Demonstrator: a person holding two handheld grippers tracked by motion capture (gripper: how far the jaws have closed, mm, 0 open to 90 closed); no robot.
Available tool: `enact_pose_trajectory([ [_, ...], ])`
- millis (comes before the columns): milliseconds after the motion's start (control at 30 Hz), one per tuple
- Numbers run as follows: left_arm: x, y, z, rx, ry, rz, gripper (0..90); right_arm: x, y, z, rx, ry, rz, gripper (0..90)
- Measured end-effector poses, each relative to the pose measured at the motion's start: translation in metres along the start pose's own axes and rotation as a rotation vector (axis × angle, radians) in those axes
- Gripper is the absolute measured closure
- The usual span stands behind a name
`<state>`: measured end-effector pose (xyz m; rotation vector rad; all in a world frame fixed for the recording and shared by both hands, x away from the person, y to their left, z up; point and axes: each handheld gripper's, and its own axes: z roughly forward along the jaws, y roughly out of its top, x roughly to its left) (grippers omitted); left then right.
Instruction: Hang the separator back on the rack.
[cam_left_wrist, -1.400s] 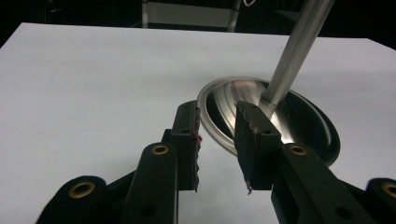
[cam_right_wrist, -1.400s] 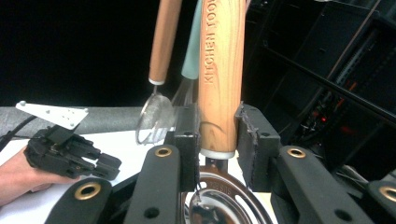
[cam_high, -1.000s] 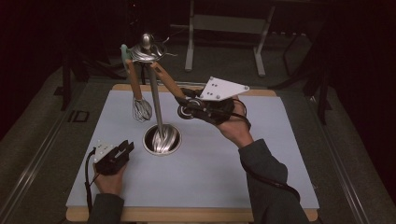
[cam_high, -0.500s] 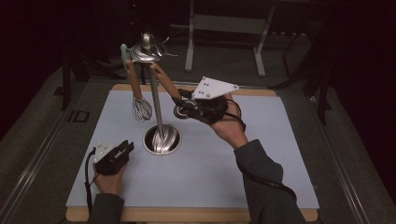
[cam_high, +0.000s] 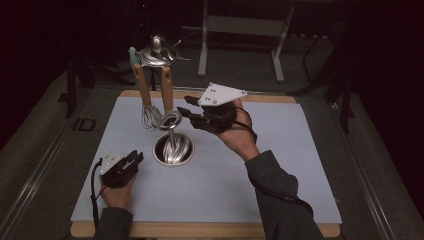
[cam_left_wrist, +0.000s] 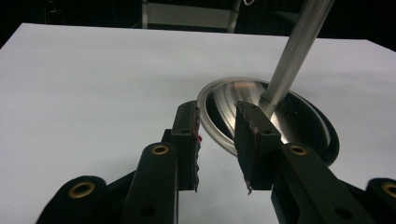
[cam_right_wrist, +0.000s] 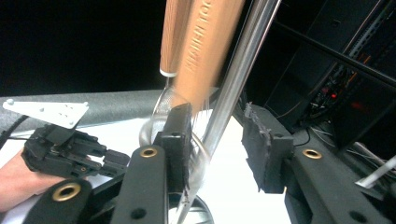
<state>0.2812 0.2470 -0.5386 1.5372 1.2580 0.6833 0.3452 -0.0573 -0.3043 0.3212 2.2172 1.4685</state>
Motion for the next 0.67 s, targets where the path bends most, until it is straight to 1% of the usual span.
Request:
enact_pose_trajectory([
  [33,0.0,0.0,0.0,0.0,0.0,0.0,70.8,0.0,-0.001,-0.001,-0.001,0.0,0.001,61.2],
  [100,0.0,0.0,0.0,0.0,0.0,0.0,70.8,-0.003,-0.002,-0.003,-0.004,0.016,0.011,60.3],
  [333,0.0,0.0,0.0,0.002,0.0,0.003,70.8,-0.012,-0.01,-0.015,-0.009,0.005,0.035,58.4],
  [467,0.0,0.0,0.0,0.003,0.0,0.003,70.8,-0.018,-0.017,-0.021,0.006,-0.008,0.056,57.2],
  [667,0.0,0.0,0.0,0.001,0.002,-0.001,70.4,-0.025,-0.031,-0.03,0.044,-0.02,0.082,54.9],
])
